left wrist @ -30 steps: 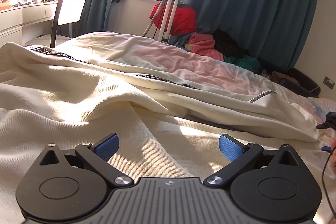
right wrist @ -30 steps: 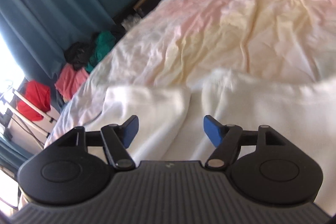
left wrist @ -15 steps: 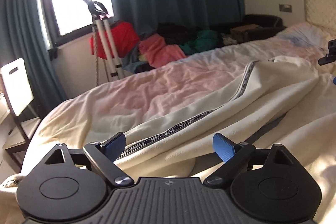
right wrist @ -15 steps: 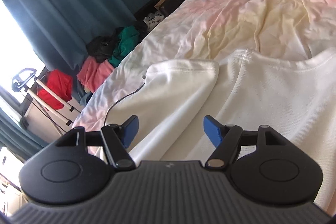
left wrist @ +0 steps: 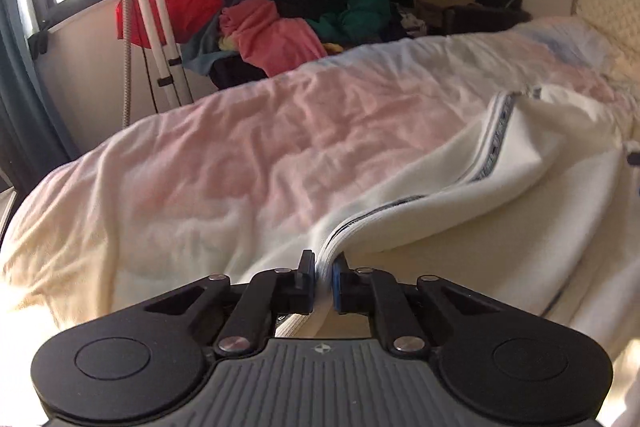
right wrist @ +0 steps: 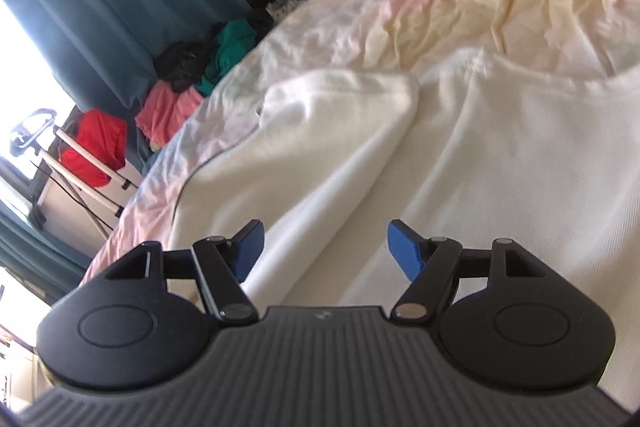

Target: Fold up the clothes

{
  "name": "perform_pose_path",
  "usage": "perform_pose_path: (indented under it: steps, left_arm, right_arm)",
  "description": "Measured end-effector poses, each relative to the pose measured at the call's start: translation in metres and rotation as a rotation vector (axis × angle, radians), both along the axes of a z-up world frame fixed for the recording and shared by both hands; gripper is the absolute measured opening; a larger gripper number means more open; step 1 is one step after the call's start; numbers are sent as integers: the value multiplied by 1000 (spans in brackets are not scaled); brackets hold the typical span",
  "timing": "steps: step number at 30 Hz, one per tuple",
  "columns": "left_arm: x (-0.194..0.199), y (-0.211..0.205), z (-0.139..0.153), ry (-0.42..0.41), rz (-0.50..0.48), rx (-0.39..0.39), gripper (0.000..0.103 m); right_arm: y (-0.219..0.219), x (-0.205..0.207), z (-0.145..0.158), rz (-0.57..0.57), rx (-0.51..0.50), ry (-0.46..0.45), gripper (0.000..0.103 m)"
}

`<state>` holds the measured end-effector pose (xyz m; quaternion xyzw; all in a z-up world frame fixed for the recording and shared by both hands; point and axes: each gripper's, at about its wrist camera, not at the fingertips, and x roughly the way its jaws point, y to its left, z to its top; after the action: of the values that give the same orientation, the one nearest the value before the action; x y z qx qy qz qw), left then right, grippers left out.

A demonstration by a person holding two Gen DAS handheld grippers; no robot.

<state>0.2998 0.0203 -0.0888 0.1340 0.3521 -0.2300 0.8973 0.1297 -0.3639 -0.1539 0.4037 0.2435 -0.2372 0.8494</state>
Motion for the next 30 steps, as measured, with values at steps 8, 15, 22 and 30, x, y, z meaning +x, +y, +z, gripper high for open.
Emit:
perform_pose_path:
  steps: [8,15,22,30]
  left_arm:
    - [98,-29,-23,-44,303,131,10]
    - [56,-25,-20,-69,259,100,45]
    - [-81,-9,-5,-124,211,68,80]
    - [-138,-23,-57,-175,167,217,80]
  right_arm:
    - [4,12,-1,3,-49,-7,72]
    - [-1,28,-13,85,-6,22,71]
    - [-17,39,-15,147,56,-33,71]
    - [-40,68,-42,112,-48,-36,70]
